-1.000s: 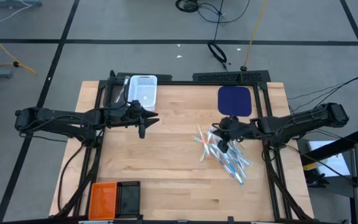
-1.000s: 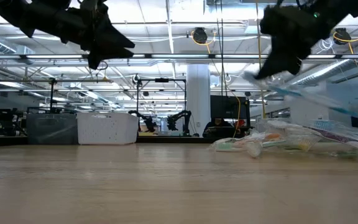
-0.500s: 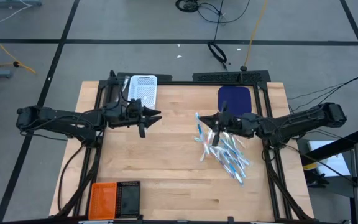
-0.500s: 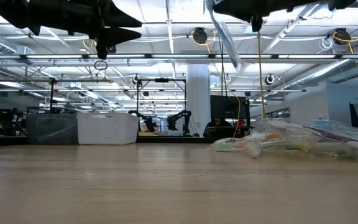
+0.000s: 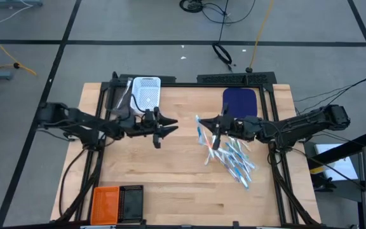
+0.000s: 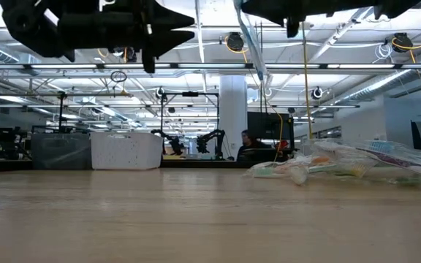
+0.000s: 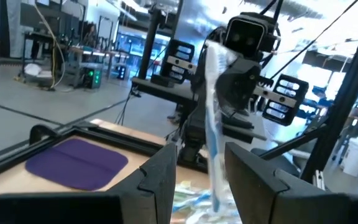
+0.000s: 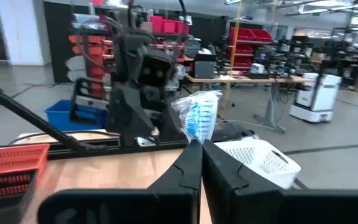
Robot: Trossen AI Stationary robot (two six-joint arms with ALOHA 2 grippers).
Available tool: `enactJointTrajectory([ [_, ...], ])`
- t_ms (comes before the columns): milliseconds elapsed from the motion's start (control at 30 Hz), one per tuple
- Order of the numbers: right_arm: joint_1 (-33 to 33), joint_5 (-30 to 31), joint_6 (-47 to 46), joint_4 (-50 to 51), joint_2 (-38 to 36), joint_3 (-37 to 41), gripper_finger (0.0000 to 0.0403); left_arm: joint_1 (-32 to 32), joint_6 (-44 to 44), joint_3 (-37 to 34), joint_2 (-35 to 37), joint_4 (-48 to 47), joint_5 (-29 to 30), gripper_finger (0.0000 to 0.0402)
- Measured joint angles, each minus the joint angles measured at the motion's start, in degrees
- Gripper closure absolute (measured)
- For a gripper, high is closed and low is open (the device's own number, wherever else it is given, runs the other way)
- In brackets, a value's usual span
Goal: Pick & Place Toothbrushes
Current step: Put the blue toothbrush into the orange bin
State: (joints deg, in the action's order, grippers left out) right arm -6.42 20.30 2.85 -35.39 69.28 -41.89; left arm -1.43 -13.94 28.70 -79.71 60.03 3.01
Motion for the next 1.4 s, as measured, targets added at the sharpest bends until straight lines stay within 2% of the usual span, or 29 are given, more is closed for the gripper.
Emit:
enactJointTrajectory([
  [333, 0.0, -0.8, 0.4, -0.7, 0.0, 0.0, 0.0403, 2.0, 0.8, 8.1, -10.9, 2.0, -0.1, 0.0266],
  [500, 0.0, -0.7, 0.7, -0.7, 0.0, 0.0, 0.0403, 2.6, 2.4, 12.5, -14.1, 1.5, -0.2, 0.0266],
  [967, 0.0, -0.8, 1.3, -0.8, 0.0, 0.0, 0.0403, 2.7, 1.9, 18.5, -18.6, 0.8, -0.1, 0.0266],
  [1400, 0.0, -0.9, 1.3, -0.3, 0.0, 0.0, 0.0403, 2.7, 2.0, 20.6, -18.6, -2.8, -1.1, 0.0275],
])
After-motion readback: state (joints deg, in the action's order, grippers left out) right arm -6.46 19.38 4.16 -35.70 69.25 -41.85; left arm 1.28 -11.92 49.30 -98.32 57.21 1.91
